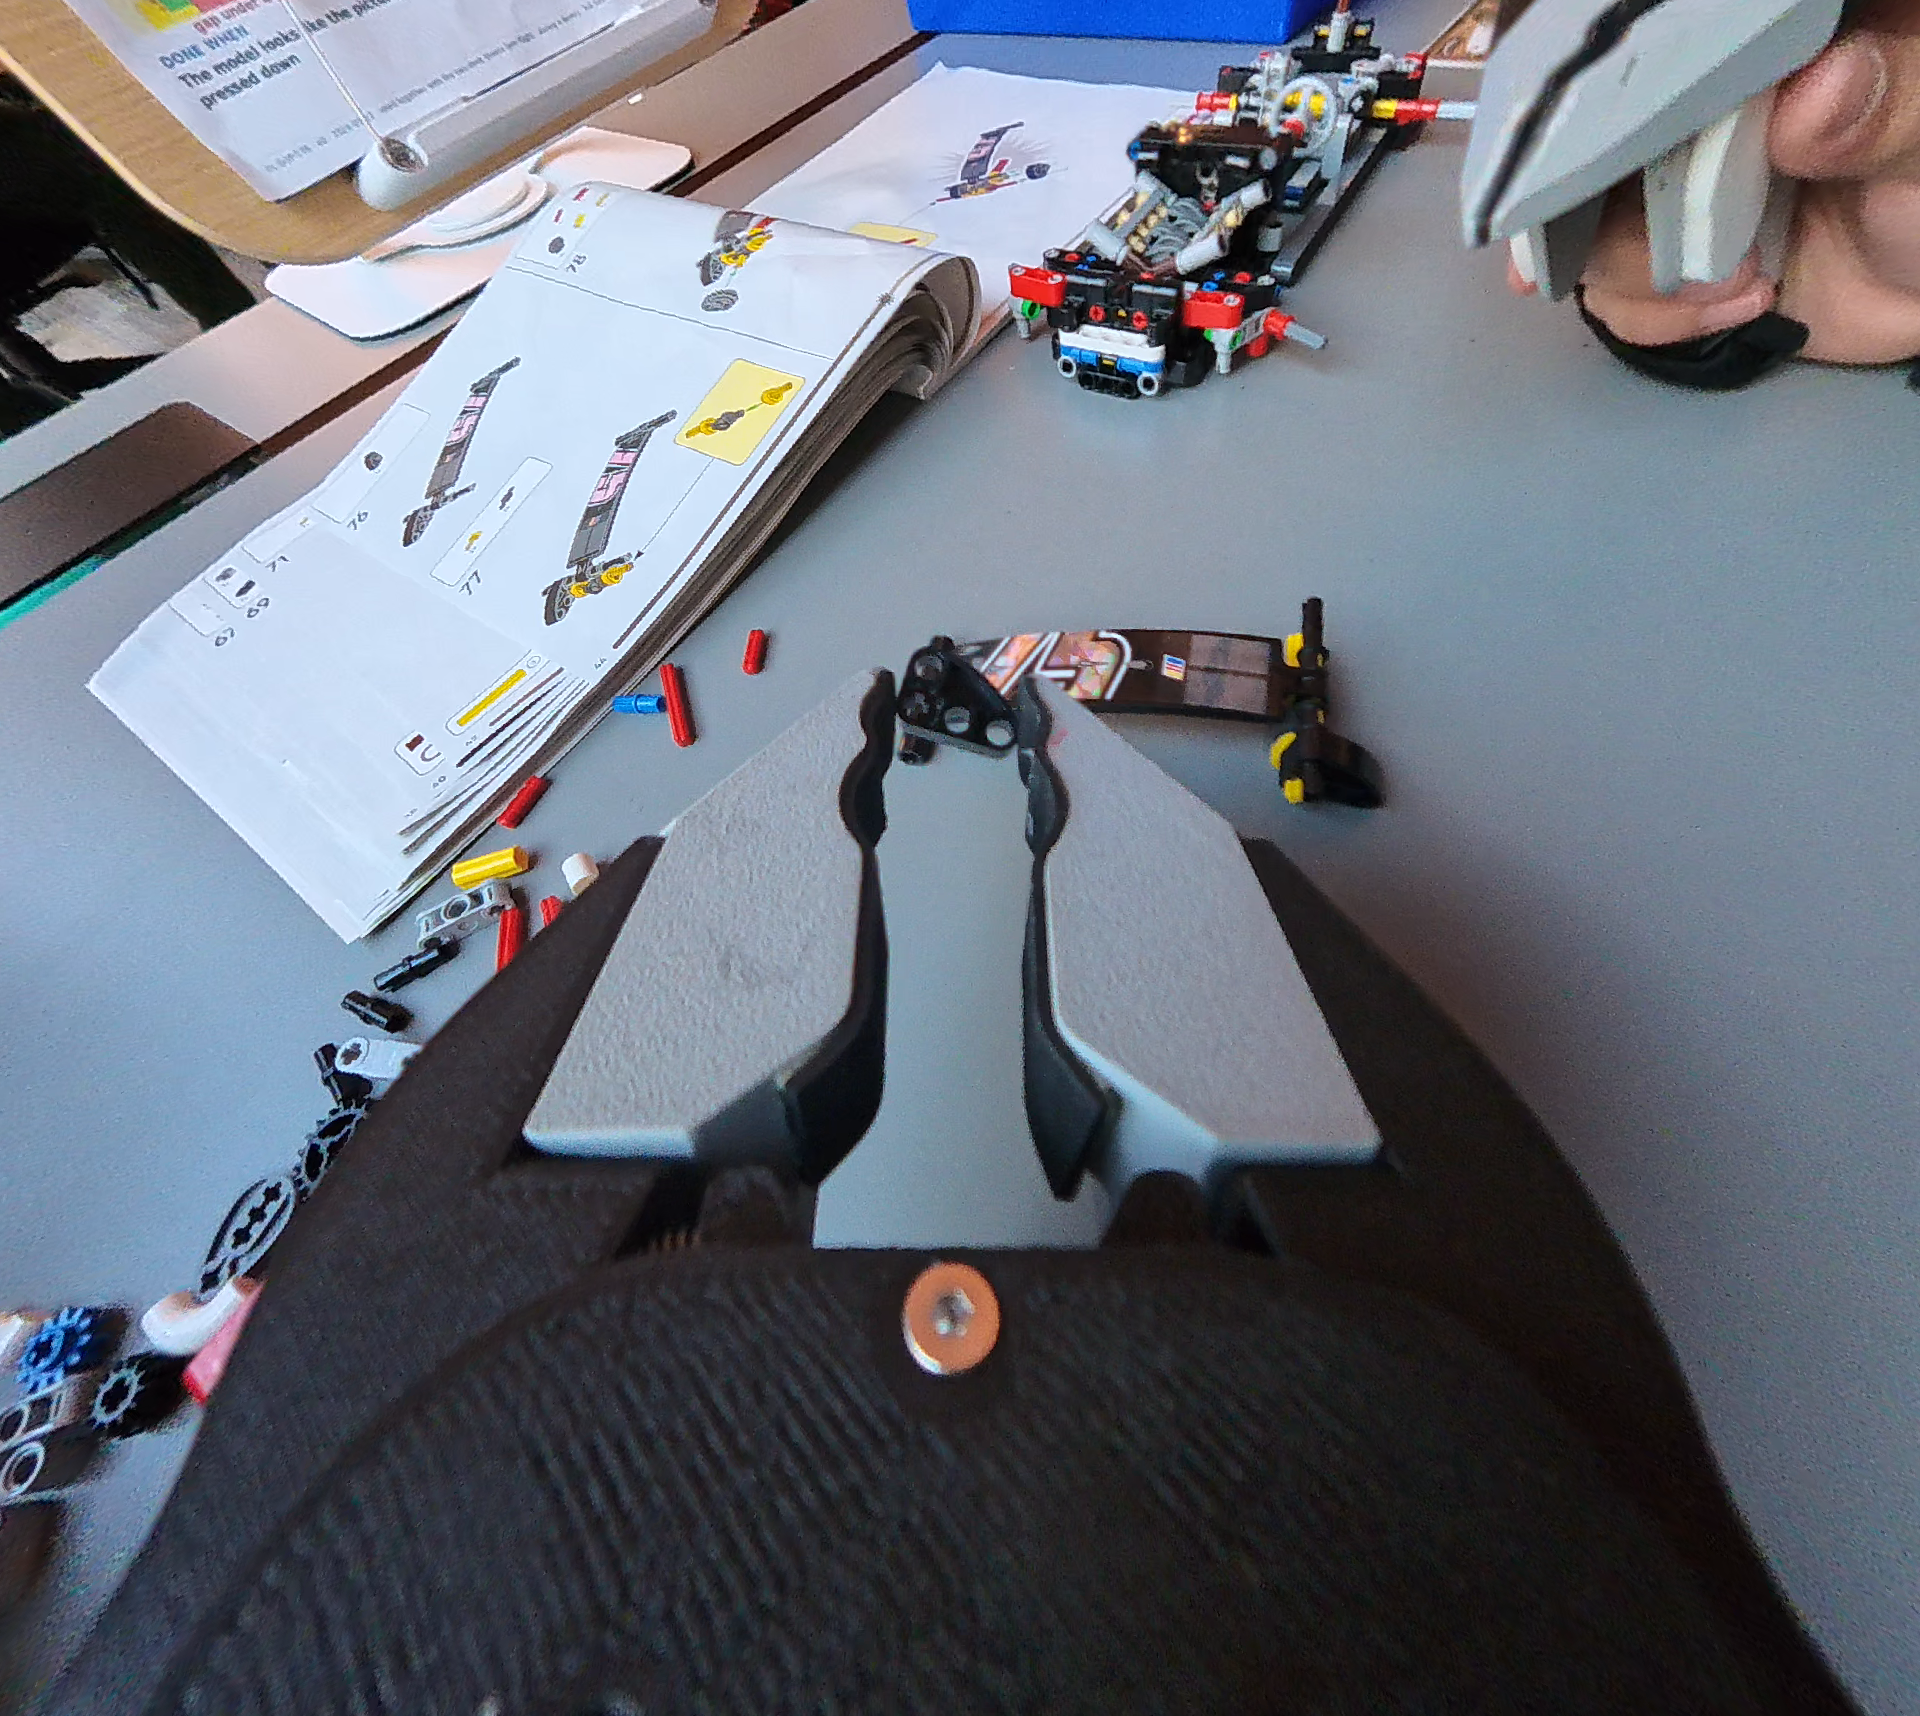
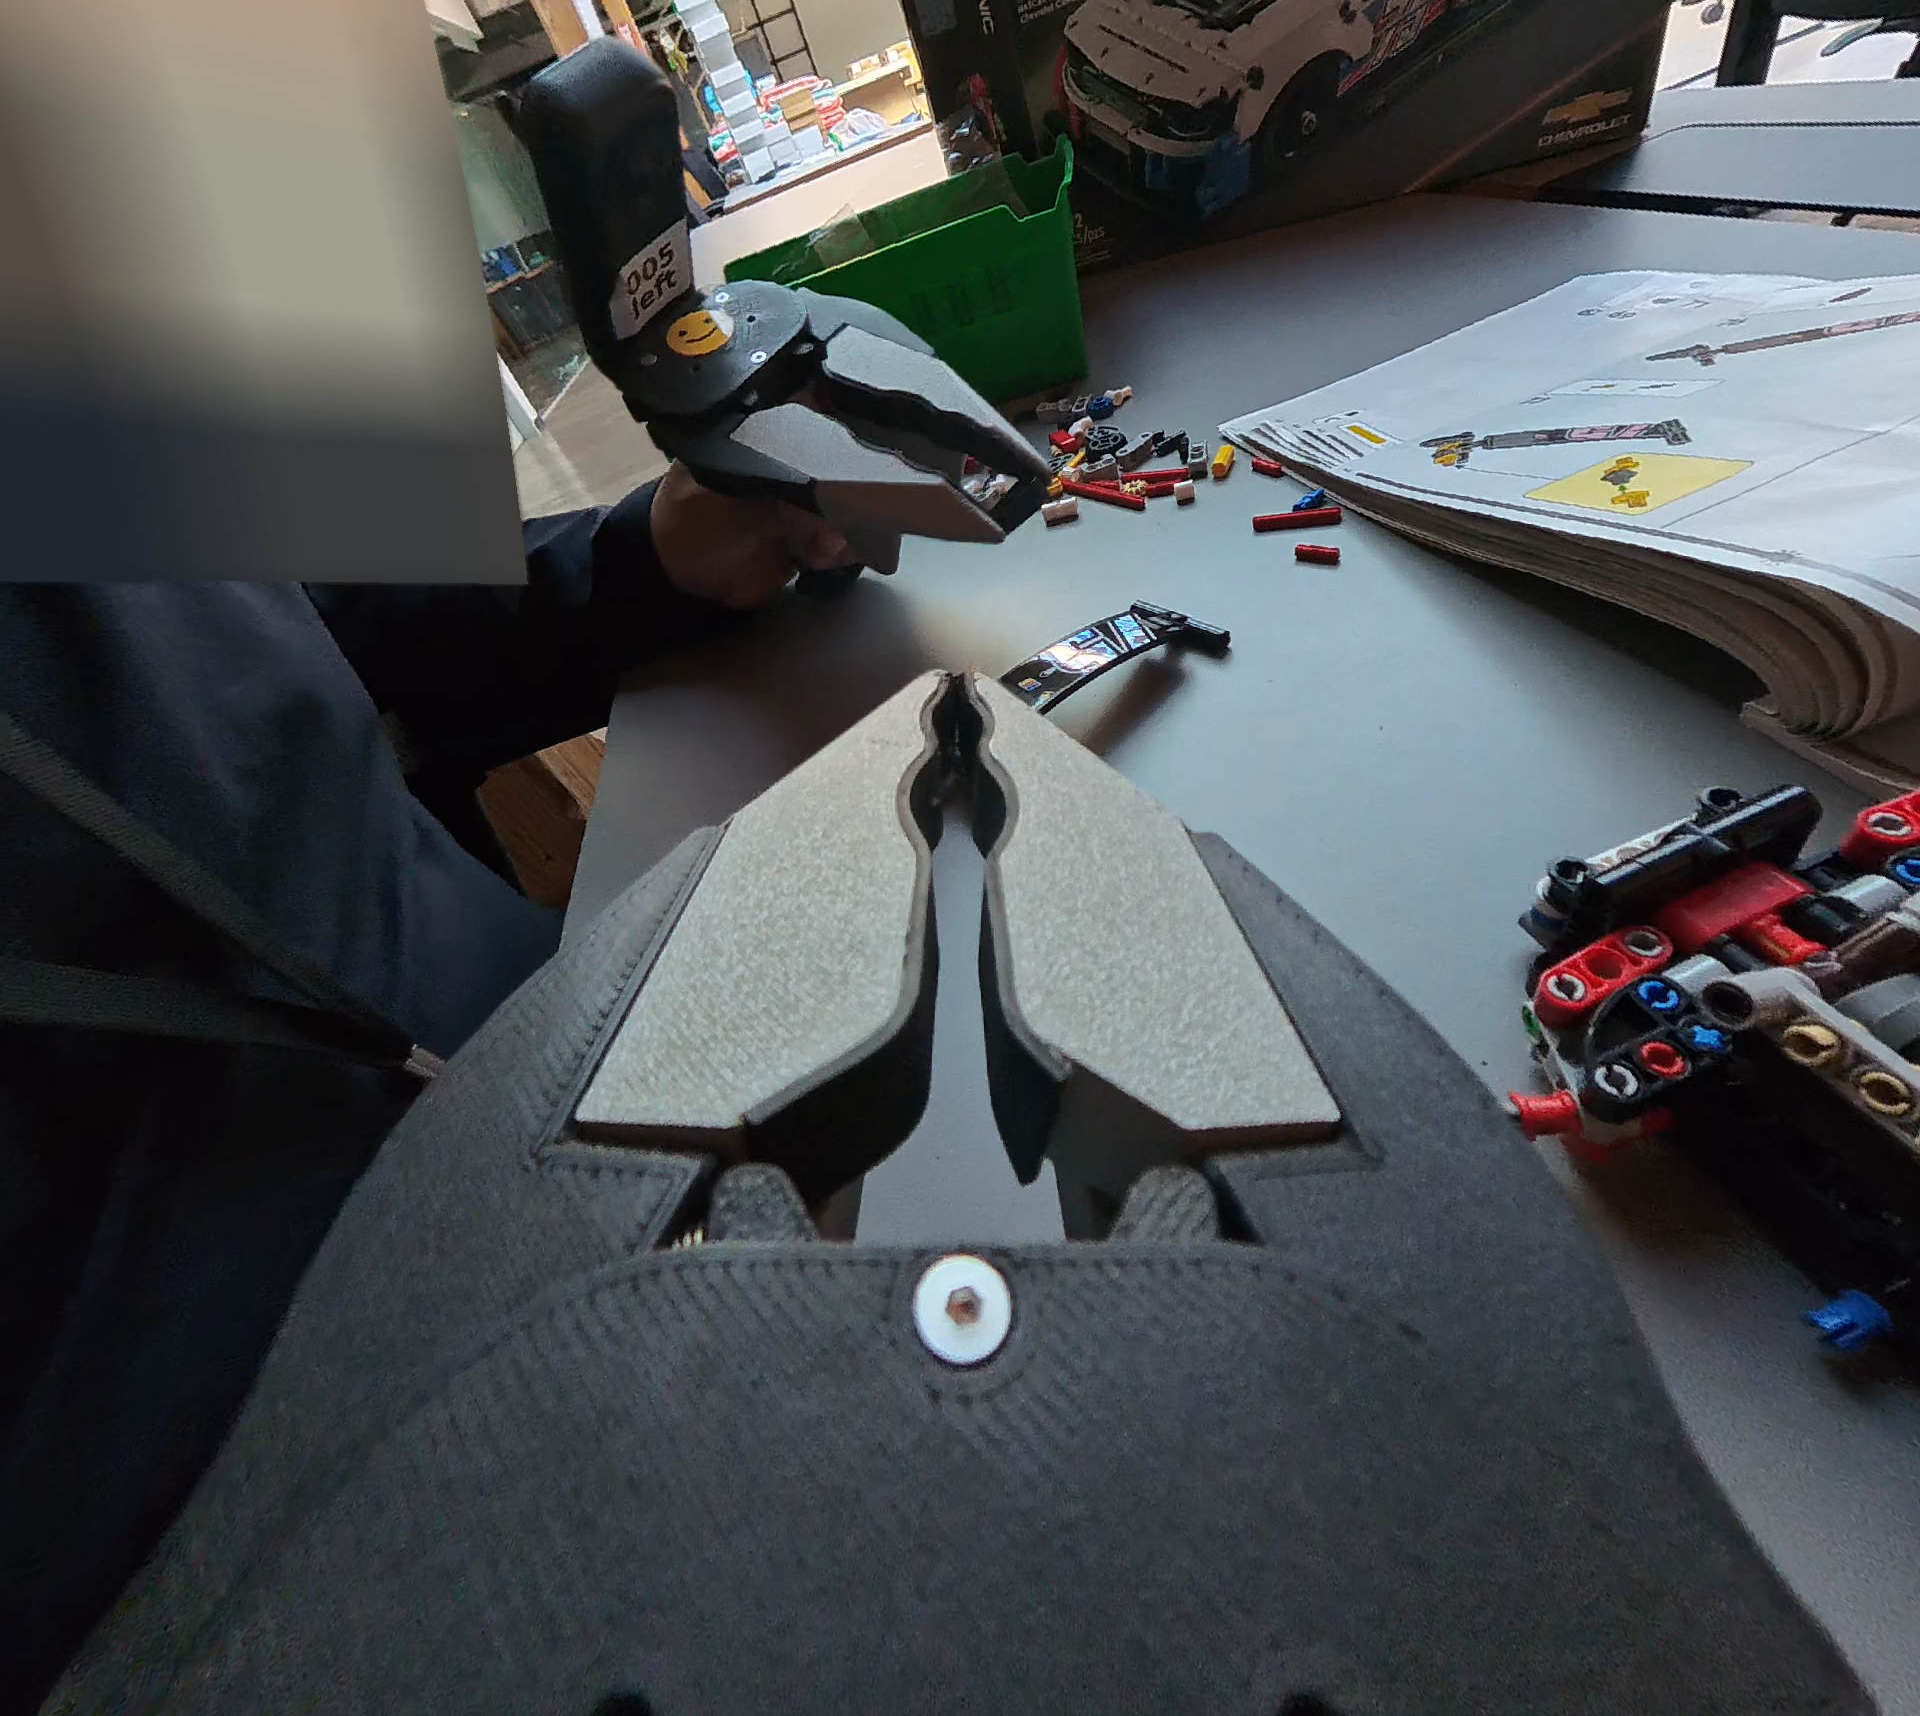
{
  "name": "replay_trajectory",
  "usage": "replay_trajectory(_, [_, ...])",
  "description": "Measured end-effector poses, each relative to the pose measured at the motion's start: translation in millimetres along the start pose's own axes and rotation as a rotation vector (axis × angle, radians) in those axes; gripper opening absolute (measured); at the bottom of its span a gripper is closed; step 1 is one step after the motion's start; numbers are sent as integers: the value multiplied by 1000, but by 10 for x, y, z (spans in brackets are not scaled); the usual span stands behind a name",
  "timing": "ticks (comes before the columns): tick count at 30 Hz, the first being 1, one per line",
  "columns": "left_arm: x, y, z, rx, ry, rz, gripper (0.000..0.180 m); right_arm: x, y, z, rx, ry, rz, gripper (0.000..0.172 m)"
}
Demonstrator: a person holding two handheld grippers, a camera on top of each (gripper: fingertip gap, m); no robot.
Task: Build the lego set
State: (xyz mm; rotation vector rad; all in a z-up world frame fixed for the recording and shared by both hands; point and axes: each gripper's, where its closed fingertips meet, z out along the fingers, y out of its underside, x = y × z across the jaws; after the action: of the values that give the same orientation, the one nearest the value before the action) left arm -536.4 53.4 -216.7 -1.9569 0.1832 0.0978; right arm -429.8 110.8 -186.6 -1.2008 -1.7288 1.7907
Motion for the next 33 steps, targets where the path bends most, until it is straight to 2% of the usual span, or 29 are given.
replay_trajectory(7, [-128, -62, -43, 63, 28, -131, 21, -40, 43, 80, -42, -31, -12, 0])
replay_trajectory(14, [-146, -39, -9, 42, 39, -149, 21, -88, 89, 125, -80, -66, -15, 0])
replay_trajectory(21, [-232, 60, 86, -35, 24, -181, 21, -89, 41, 67, -37, -75, 9, 0])
replay_trajectory(27, [-240, 38, 71, -15, 58, -223, 21, -33, -25, -7, 19, -38, 16, 0])
replay_trajectory(33, [-226, 36, 70, -15, 76, -232, 21, 26, -24, -6, 11, -17, 12, 0])
